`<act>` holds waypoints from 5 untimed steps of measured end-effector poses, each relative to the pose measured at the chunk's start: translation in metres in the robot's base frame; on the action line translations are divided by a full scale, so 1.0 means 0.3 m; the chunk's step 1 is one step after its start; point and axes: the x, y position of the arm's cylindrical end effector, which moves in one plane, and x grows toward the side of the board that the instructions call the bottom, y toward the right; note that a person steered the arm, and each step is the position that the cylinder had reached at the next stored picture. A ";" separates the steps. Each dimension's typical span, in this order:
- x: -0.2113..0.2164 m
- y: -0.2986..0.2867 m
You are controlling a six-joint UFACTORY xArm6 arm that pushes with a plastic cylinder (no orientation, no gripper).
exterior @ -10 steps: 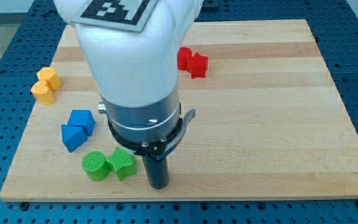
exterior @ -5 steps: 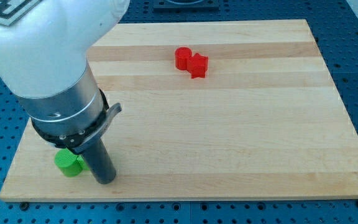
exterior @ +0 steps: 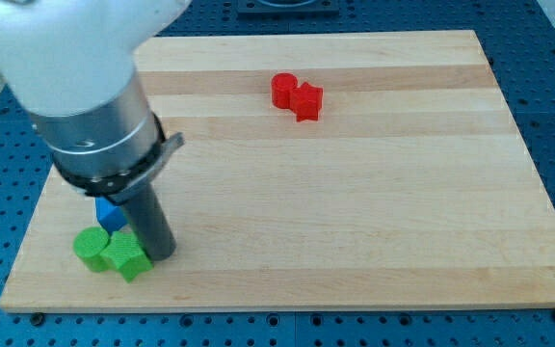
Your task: Push the green star and the green circle towards the bottom left of the board
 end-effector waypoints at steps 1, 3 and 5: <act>0.000 -0.081; 0.000 -0.127; 0.000 -0.131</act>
